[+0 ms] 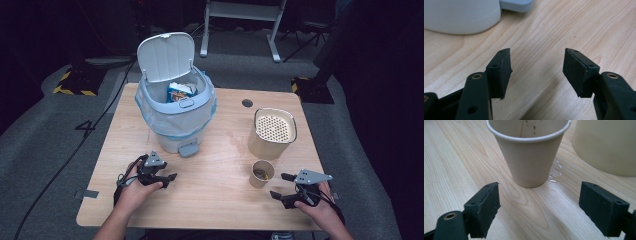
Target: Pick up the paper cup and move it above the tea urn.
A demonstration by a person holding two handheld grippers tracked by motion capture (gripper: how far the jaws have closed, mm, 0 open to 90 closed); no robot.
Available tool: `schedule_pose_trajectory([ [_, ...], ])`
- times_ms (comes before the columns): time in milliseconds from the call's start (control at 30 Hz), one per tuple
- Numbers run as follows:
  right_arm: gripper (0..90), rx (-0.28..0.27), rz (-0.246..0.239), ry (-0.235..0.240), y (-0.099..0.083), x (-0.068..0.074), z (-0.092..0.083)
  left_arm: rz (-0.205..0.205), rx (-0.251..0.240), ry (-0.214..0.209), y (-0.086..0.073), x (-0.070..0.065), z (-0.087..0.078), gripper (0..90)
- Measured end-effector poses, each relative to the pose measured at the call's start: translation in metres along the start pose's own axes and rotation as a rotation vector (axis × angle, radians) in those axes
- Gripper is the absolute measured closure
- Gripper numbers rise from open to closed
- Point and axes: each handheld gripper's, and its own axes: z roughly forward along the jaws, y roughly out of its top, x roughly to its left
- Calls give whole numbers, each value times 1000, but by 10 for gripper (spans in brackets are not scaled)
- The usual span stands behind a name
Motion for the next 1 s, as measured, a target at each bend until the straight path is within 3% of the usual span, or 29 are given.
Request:
schedule_pose_trajectory([
  [67,168,-7,-1,4,1,1,0,22,9,18,-1,0,3,383],
  [300,160,-24,0,24,4,3,1,19,-18,15,-3,1,7,277],
  [467,160,-10,-10,21,8,3,1,48,18,44,-1,-3,10,142],
  [700,160,-13,-19,25,15,4,7,48,18,44,-1,-3,10,141],
  [1000,184,-33,8,50,24,0,32,48,18,43,-1,-3,10,141],
])
